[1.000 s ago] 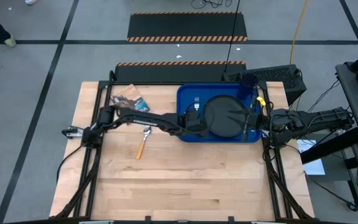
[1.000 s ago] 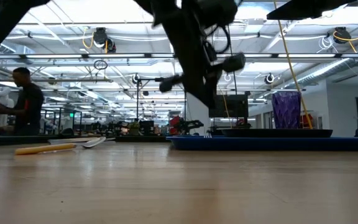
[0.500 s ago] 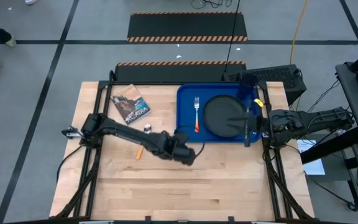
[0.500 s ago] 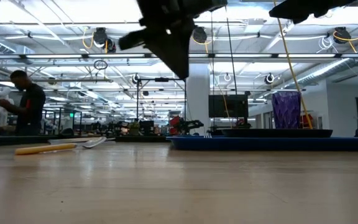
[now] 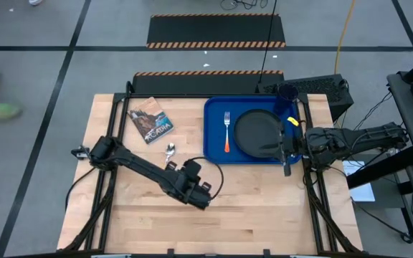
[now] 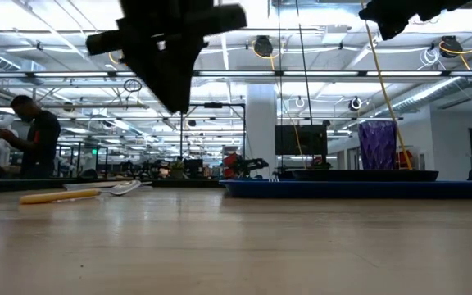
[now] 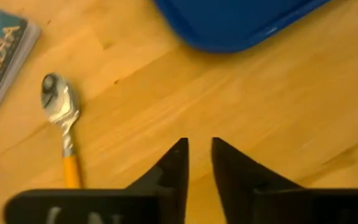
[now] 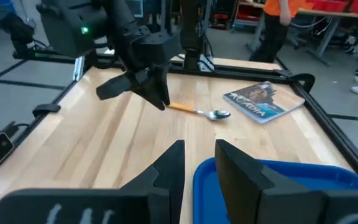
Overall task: Pick and place plate/cup/fork/spoon on tray
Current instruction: Put the yellow spoon on the blue tray to the left of the orange fork
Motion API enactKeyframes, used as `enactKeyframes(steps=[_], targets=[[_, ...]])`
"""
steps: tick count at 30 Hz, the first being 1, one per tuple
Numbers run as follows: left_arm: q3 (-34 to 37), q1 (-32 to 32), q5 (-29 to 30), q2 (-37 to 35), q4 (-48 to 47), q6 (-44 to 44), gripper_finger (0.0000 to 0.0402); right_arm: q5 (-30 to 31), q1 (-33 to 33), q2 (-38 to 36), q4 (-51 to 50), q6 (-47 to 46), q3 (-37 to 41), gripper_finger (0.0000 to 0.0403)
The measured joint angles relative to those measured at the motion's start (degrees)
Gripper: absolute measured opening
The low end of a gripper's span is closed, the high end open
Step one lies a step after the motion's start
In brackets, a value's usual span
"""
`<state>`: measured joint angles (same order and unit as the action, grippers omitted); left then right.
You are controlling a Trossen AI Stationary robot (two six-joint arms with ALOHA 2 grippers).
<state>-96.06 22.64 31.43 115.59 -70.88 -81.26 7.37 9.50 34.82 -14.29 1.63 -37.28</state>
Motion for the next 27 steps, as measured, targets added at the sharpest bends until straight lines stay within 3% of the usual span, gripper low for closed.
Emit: enactKeyframes(steps=[7,13,19,27], targets=[[8.35,-1.68,-4.78,-0.31,-0.19,-5.15,0.0182,0.0,0.0,1.85,-0.38,0.63,0.0,0.0084],[14.67,-2.35,-7.88,-3.22,2.14,-8.87,0.0239,0.0,0.0,3.27,-1.26,0.57,0.0,0.0084],[23.08,-1.8,-8.0,-9.33,5.61,-9.3,0.0246,0.0,0.0,3.57,-3.76,0.69,0.0,0.0084],[35.76,-2.71,-7.15,-17.26,17.86,-6.43,0.0235,0.4,-0.02,3.7,-3.23,5.5,0.0,0.0084]])
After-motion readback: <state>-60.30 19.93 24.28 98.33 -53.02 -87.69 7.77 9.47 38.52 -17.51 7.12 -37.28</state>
